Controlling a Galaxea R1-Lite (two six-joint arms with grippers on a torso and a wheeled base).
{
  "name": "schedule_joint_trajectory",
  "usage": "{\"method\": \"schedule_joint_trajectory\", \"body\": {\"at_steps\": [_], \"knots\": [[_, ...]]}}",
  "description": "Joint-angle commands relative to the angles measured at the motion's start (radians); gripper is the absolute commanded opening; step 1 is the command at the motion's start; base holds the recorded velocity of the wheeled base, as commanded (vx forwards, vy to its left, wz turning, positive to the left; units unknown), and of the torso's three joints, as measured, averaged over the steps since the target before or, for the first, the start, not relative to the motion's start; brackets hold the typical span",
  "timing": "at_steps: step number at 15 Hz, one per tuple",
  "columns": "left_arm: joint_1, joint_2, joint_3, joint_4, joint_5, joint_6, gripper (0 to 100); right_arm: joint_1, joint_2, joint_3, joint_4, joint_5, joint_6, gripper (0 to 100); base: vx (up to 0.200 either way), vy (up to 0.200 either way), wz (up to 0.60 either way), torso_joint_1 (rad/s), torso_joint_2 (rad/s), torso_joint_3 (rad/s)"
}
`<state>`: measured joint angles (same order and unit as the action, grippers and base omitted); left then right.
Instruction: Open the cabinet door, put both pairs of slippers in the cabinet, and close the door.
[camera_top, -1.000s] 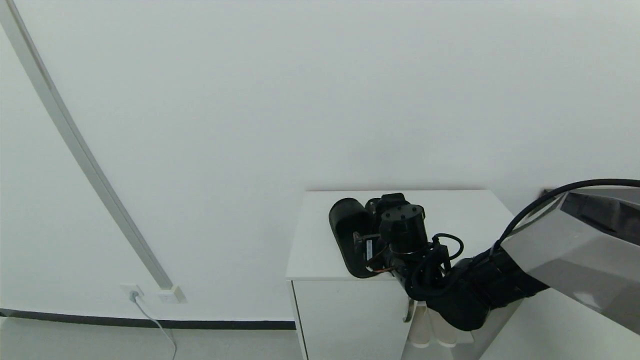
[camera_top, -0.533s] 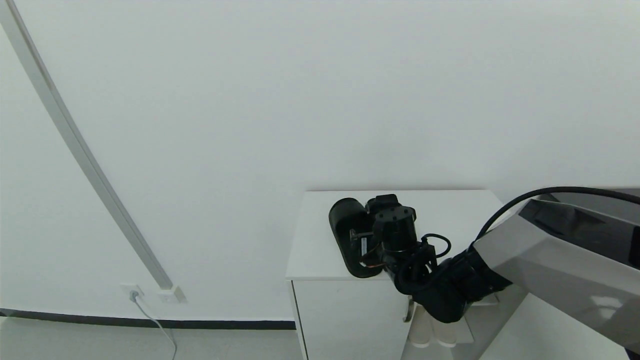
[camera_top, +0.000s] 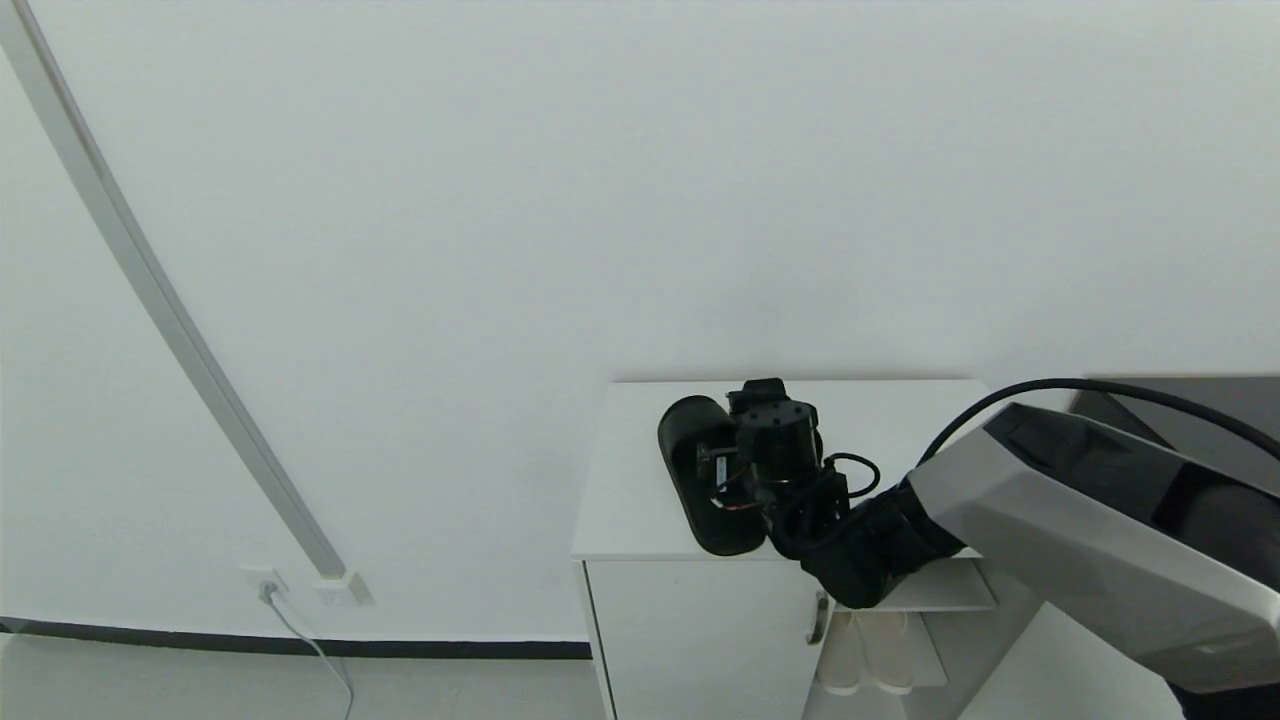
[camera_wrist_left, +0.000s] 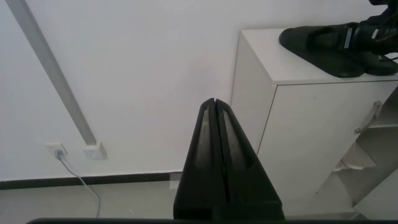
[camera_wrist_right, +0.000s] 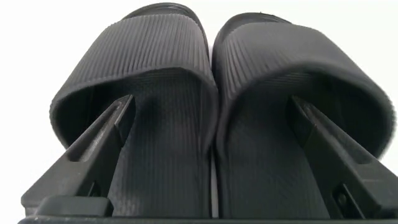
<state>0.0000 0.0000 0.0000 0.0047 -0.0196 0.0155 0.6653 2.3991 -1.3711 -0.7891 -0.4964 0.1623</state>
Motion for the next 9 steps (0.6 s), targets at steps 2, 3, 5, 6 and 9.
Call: {"method": "schedule_joint_trajectory", "body": {"at_steps": [2, 3, 5, 6, 9], "knots": [[0.0, 0.0, 0.0, 0.0, 0.0, 0.0, 0, -0.02, 0.044, -0.054, 0.004, 0.006, -0.01, 100, 0.0, 0.0, 0.0, 0.0, 0.0, 0.0], [0.0, 0.002, 0.0, 0.0, 0.0, 0.0, 0, -0.023, 0.044, -0.059, 0.004, 0.006, -0.012, 100, 0.0, 0.0, 0.0, 0.0, 0.0, 0.0], [0.0, 0.0, 0.0, 0.0, 0.0, 0.0, 0, -0.021, 0.044, -0.062, 0.004, 0.006, -0.014, 0, 0.0, 0.0, 0.0, 0.0, 0.0, 0.0], [0.0, 0.002, 0.0, 0.0, 0.0, 0.0, 0, -0.021, 0.046, -0.063, 0.004, 0.006, -0.014, 0, 0.0, 0.0, 0.0, 0.0, 0.0, 0.0], [0.0, 0.0, 0.0, 0.0, 0.0, 0.0, 0, -0.021, 0.046, -0.062, 0.004, 0.006, -0.014, 0, 0.0, 0.0, 0.0, 0.0, 0.0, 0.0]]}}
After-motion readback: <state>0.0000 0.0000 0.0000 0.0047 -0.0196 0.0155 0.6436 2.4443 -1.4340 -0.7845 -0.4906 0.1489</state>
